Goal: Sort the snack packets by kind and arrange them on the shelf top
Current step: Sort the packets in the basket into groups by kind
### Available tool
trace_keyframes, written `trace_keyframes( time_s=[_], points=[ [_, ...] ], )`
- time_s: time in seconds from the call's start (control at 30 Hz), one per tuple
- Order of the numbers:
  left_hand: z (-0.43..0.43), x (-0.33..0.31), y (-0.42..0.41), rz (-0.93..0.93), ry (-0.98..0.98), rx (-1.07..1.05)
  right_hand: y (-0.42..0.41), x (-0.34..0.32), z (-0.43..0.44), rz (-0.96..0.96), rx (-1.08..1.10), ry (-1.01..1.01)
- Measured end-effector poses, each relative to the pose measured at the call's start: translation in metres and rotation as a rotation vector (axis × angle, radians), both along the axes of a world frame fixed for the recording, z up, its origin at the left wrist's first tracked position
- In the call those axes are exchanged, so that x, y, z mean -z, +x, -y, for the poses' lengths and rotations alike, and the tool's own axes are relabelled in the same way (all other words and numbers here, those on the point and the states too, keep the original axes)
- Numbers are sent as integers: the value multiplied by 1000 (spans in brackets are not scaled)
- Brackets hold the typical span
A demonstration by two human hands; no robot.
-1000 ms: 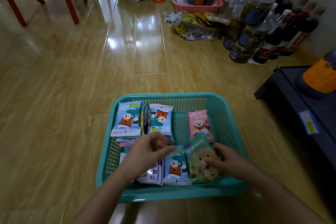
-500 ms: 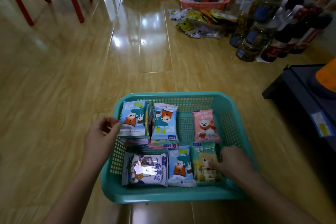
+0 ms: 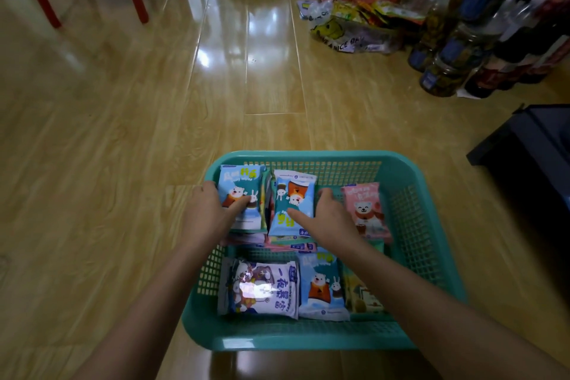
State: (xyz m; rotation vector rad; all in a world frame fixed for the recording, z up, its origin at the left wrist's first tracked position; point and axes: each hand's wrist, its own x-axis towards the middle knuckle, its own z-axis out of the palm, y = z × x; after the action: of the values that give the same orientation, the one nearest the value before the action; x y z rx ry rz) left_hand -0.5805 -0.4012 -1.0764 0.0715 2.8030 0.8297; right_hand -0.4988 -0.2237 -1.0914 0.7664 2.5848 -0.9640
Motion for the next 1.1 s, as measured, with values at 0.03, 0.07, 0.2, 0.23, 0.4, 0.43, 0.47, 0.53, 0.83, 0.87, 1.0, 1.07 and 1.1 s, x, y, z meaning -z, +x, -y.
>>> trace_keyframes(
  time_s=[0.03, 0.07, 0.2, 0.23, 0.4, 0.43, 0.47, 0.53, 0.83, 0.87, 1.0, 1.07, 1.1],
  points=[
    [2, 1, -3, 7, 19, 6, -1, 2, 2, -13, 33, 4],
    [4, 2, -6, 34, 50, 15, -2, 5, 3, -25, 47, 7],
    [8, 3, -10, 199, 248, -34, -3, 9, 5, -57, 100, -70],
    [8, 2, -11, 212, 247, -40, -4, 9, 4, -47, 116, -98],
    [11, 2, -9, 241, 310, -49, -8, 11, 3, -11, 110, -142],
    [12, 3, -9, 253, 317, -56, -6, 11, 5, -20, 94, -128],
    [13, 4, -10, 264, 330, -61, -3, 10, 6, -33, 79, -118],
    [13, 5, -8, 256, 356, -56, 3, 6, 7, -79, 74, -145],
    [11, -11, 15, 163, 650, -136, 25, -39, -33, -490, 212, -383],
    [12, -14, 20, 180, 687, -124, 29, -43, -39, -520, 239, -475],
    [14, -19, 37, 296, 788, -97, 44, -52, -60, -471, 190, -632],
    [15, -22, 46, 385, 812, -87, 48, -48, -68, -347, 127, -575],
    [16, -21, 50, 422, 820, -83, 50, -44, -70, -287, 85, -539]
  ],
)
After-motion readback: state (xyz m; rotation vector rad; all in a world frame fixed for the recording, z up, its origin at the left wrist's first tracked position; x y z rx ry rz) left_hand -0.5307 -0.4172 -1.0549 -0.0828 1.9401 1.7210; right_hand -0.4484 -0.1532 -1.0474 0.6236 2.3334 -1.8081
